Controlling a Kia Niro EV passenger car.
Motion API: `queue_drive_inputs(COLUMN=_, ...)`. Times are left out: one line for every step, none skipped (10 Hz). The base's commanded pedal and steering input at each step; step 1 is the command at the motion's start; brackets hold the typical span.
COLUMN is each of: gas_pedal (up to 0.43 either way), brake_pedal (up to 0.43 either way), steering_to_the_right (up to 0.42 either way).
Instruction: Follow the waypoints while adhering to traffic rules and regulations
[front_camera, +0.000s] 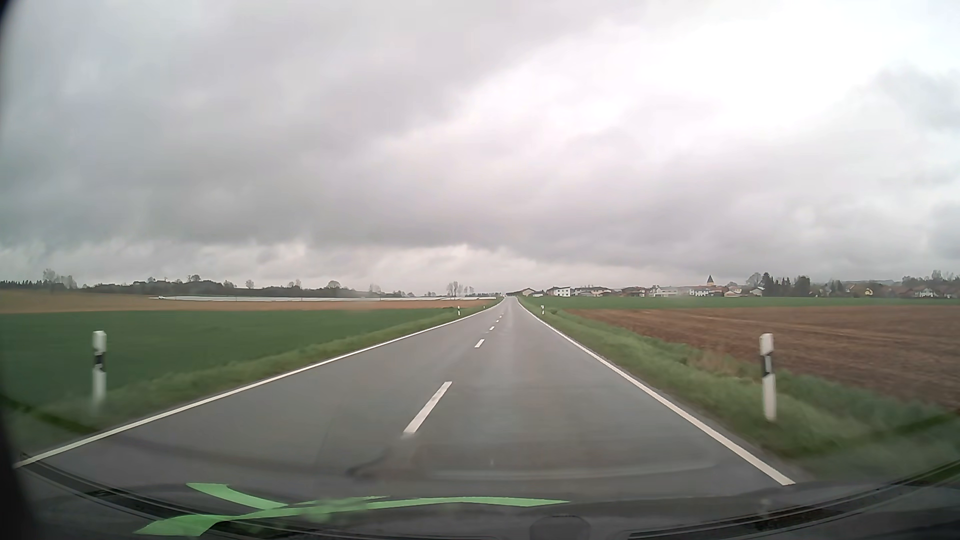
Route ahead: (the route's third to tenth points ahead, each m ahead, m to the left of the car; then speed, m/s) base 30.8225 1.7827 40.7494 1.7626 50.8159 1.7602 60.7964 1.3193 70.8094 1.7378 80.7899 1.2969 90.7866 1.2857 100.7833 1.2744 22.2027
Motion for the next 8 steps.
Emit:
queue_drive_inputs(gas_pedal=0.130, brake_pedal=0.000, steering_to_the_right=0.000)
queue_drive_inputs(gas_pedal=0.130, brake_pedal=0.000, steering_to_the_right=0.000)
queue_drive_inputs(gas_pedal=0.130, brake_pedal=0.000, steering_to_the_right=0.000)
queue_drive_inputs(gas_pedal=0.130, brake_pedal=0.000, steering_to_the_right=0.000)
queue_drive_inputs(gas_pedal=0.130, brake_pedal=0.000, steering_to_the_right=0.000)
queue_drive_inputs(gas_pedal=0.130, brake_pedal=0.000, steering_to_the_right=0.000)
queue_drive_inputs(gas_pedal=0.130, brake_pedal=0.000, steering_to_the_right=0.000)
queue_drive_inputs(gas_pedal=0.130, brake_pedal=0.000, steering_to_the_right=0.000)
